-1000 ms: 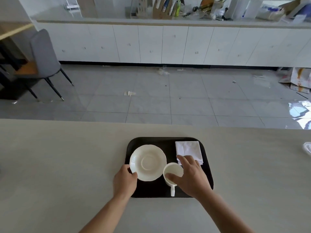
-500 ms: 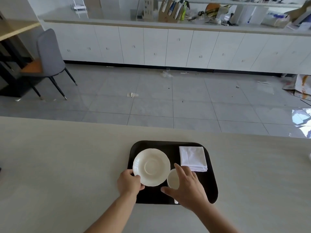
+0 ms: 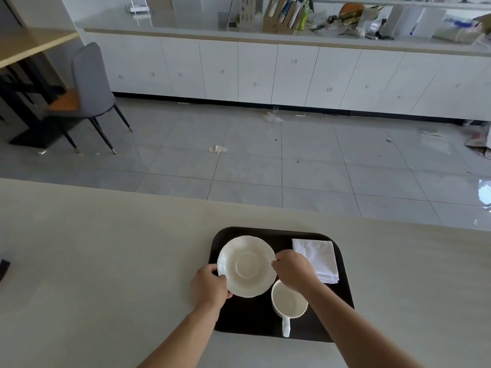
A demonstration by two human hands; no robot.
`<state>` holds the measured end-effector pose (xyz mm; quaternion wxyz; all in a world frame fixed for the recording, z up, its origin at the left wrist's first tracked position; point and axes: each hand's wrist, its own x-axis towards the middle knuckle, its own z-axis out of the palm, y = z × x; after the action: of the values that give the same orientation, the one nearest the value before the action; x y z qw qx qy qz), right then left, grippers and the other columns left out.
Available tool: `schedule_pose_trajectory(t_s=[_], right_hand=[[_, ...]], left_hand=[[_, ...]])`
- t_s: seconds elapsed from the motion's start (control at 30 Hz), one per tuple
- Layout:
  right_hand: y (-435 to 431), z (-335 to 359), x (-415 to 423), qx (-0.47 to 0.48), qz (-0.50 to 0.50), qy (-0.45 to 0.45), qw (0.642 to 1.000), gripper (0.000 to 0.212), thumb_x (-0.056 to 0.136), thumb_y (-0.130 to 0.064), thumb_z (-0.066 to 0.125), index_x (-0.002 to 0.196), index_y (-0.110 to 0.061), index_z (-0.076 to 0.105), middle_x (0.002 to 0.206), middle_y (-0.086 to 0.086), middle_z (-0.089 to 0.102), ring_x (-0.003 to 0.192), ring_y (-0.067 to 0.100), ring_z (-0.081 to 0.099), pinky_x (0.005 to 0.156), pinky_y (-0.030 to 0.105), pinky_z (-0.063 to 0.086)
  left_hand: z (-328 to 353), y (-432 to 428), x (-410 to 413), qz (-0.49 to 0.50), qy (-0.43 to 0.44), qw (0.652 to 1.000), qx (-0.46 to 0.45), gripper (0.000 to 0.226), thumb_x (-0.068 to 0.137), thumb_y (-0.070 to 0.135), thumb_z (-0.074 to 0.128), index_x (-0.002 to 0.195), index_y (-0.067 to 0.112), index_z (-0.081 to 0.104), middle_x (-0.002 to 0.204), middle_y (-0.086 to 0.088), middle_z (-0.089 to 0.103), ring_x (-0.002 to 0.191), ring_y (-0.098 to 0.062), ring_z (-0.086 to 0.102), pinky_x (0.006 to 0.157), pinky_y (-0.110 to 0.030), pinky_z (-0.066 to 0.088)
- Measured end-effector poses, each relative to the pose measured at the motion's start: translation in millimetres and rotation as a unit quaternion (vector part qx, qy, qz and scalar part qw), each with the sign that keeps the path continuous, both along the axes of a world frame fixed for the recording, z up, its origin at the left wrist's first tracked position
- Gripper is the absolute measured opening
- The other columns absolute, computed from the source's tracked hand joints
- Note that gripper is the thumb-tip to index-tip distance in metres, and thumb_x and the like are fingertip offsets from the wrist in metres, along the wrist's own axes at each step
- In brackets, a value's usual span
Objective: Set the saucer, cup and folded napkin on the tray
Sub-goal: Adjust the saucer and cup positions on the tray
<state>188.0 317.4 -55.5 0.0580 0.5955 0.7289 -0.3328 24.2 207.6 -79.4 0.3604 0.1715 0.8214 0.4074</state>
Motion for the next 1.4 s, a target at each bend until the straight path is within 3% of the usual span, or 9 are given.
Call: schedule_pose_trajectory(t_s=[0.17,0.3,0.4,0.57,0.67,0.73,0.87,1.13,1.4], right_hand=[[2,-2,0,-0.013,-0.010,0.025,1.000,0.024,0.086,-0.016,0.049,0.064,-0.014,0.040,0.066,0.002,0.042,0.064,0.023,0.041,0.056,0.033,0.030],[1,2,-5,-0.019,-0.004,0.029,0.999,0.025,0.086,-0.014,0.050,0.065,-0.012,0.038,0.066,0.003,0.039,0.065,0.024,0.039,0.055,0.033,0.027],[1,4,-9,-0.027,-0.016,0.044,0.999,0.029,0.085,-0.013,0.052,0.061,-0.013,0.034,0.061,0.002,0.035,0.063,0.023,0.037,0.054,0.033,0.024],[1,5,-10,-0.041,-0.019,0.058,0.997,0.035,0.088,-0.013,0.054,0.058,-0.015,0.034,0.059,0.002,0.035,0.061,0.022,0.036,0.054,0.033,0.024],[3,6,-8,-0.058,-0.027,0.093,0.994,0.022,0.092,-0.015,0.053,0.069,-0.017,0.055,0.071,0.003,0.052,0.069,0.022,0.048,0.064,0.031,0.039],[3,6,-9,-0.065,-0.021,0.093,0.993,0.018,0.092,-0.011,0.052,0.078,-0.010,0.063,0.077,0.007,0.055,0.073,0.023,0.051,0.067,0.031,0.040],[2,3,-12,-0.069,-0.037,0.121,0.990,0.020,0.085,-0.006,0.054,0.065,-0.005,0.049,0.071,0.013,0.038,0.068,0.022,0.037,0.065,0.034,0.027],[9,1,-10,-0.040,-0.017,0.073,0.996,0.023,0.088,-0.015,0.055,0.066,-0.008,0.051,0.059,0.003,0.043,0.061,0.022,0.040,0.057,0.032,0.029],[16,-5,-17,-0.058,0.001,0.044,0.997,0.023,0.085,-0.010,0.051,0.088,0.003,0.070,0.093,0.018,0.074,0.080,0.032,0.065,0.064,0.033,0.042]], left_hand=[[0,9,-10,-0.102,0.114,0.988,-0.006,0.022,0.078,-0.002,0.046,0.071,0.009,0.063,0.059,-0.010,0.065,0.047,-0.026,0.065,0.041,-0.032,0.051],[5,17,-21,-0.160,0.243,0.956,-0.031,0.030,0.071,-0.004,0.050,0.050,0.013,0.037,0.045,0.004,0.035,0.047,-0.016,0.029,0.044,-0.030,0.020],[5,20,-28,-0.168,0.280,0.945,-0.039,0.030,0.070,-0.004,0.050,0.053,0.013,0.032,0.048,0.002,0.030,0.055,-0.020,0.025,0.050,-0.033,0.017],[5,23,-36,-0.139,0.270,0.953,-0.013,0.032,0.066,-0.006,0.048,0.054,0.016,0.028,0.053,-0.002,0.025,0.057,-0.018,0.017,0.053,-0.032,0.014],[6,27,-40,-0.132,0.275,0.952,-0.010,0.032,0.063,-0.006,0.048,0.055,0.016,0.026,0.055,-0.002,0.021,0.059,-0.017,0.015,0.054,-0.033,0.011],[7,30,-43,-0.130,0.274,0.953,-0.002,0.032,0.062,-0.007,0.047,0.056,0.015,0.025,0.057,-0.003,0.020,0.061,-0.017,0.015,0.056,-0.033,0.011],[6,34,-49,-0.137,0.278,0.951,0.007,0.032,0.060,-0.006,0.046,0.056,0.015,0.024,0.059,-0.004,0.020,0.062,-0.017,0.015,0.057,-0.033,0.011],[-1,30,-49,-0.124,0.276,0.953,-0.012,0.034,0.064,-0.003,0.049,0.056,0.017,0.023,0.054,0.000,0.019,0.058,-0.018,0.015,0.054,-0.032,0.011],[-3,34,-49,-0.127,0.274,0.953,-0.013,0.032,0.060,-0.007,0.046,0.054,0.016,0.024,0.054,-0.002,0.021,0.058,-0.018,0.015,0.053,-0.033,0.011]])
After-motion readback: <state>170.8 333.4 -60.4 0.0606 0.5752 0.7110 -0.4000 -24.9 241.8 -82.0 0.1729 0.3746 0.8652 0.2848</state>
